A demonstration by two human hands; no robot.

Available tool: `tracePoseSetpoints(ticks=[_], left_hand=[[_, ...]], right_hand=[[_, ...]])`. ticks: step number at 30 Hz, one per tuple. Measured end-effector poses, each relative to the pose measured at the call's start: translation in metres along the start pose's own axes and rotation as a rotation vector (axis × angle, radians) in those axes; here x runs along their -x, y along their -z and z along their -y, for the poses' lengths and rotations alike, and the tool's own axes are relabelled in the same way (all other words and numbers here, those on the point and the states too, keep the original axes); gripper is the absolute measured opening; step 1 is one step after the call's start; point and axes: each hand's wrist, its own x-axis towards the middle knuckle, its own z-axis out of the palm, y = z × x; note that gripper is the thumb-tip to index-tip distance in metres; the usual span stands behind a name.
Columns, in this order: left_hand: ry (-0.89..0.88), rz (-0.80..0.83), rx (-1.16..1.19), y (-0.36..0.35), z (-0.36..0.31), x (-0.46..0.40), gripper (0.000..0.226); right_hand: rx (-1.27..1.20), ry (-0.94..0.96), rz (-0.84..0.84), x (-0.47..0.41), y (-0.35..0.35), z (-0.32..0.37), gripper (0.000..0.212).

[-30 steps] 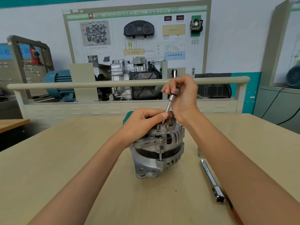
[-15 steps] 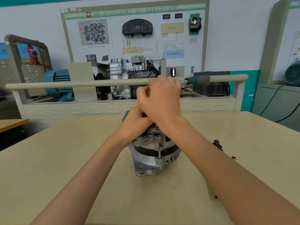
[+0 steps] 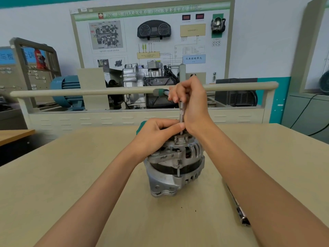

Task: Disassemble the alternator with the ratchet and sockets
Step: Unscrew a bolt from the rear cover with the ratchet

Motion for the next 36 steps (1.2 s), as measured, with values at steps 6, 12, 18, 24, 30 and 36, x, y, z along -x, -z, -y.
tracePoseSetpoints(ticks=[6, 12, 18, 24, 30, 36], left_hand=[[0.036, -0.145, -0.060, 0.002, 0.006, -0.002, 0.039], [0.006, -0.019, -0.005, -0.003, -0.004, -0.001, 0.018], [0.032, 0.042, 0.012, 0.002, -0.004, 0.001, 0.022], [0.007, 0.002, 0.007, 0.001, -0.002, 0.001, 0.019], [0.031, -0.128, -0.058, 0.001, 0.003, -0.001, 0.036], [0.010, -0.060, -0.023, -0.001, 0.000, -0.001, 0.035]], right_hand=[[1.450, 0.528, -0.088, 0.019, -0.009, -0.010, 0.017], [0.762, 0.261, -0.022, 0.006, 0.000, 0.001, 0.036], [-0.172, -0.148, 0.177, -0.013, 0.000, -0.001, 0.067], [-0.102, -0.069, 0.097, -0.006, -0.002, -0.001, 0.069], [1.297, 0.513, -0.242, 0.022, -0.013, -0.014, 0.023], [0.948, 0.338, -0.242, 0.014, -0.011, -0.008, 0.031]])
